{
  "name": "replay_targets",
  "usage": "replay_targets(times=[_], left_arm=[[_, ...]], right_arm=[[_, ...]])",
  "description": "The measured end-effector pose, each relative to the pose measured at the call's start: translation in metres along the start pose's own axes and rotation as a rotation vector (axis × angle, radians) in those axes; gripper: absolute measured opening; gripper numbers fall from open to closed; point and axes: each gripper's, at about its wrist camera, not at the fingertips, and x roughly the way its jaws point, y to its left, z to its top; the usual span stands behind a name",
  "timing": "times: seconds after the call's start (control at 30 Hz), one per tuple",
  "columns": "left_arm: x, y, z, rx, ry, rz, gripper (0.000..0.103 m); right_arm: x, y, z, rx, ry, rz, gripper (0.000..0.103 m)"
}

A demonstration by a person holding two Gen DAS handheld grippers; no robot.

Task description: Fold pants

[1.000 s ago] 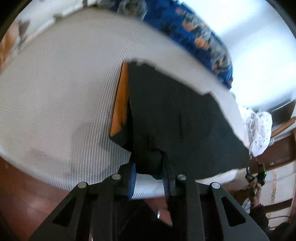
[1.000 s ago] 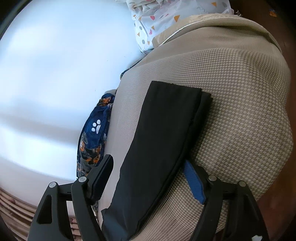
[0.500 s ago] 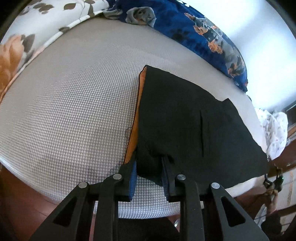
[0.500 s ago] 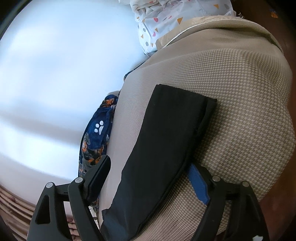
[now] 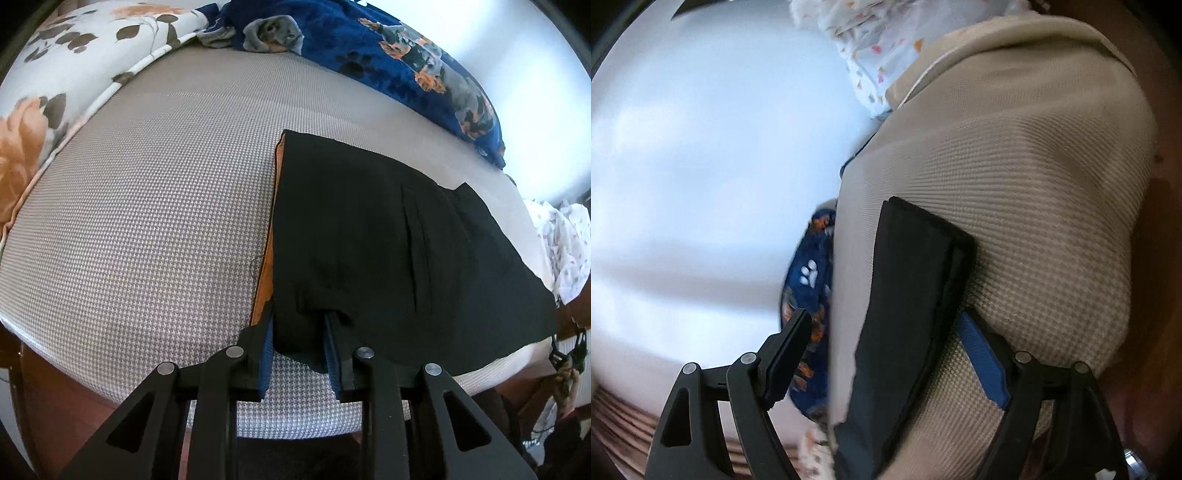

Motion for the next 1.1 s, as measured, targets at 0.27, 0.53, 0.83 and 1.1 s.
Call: replay_targets(times=[0.27,0.53,0.83,1.1], left_arm=[[0.000,0.002,0.000,-0.003,-0.001,-0.004,0.027],[0.000,0.004,-0.001,-0.003,-0.003,-0.015,0.027],[-0.001,0.003,-0.002,0.002,-0.005,-0.018,0.027],[-0.001,0.004,-0.001,-0.008,-0.007,-0.029,0.027]], right_arm=[[0.029,0.032,0.003,-0.188,0.024,-0.118,0.086],[0.062,0.047,-0.005,-0.375,0.118,-0.377,0.005],[0.056,0.053,-0.014,-0.410,0.052,-0.433,0.005],[0.069,0.137,-0.081,-0.720,0.048,-0.417,0.005]])
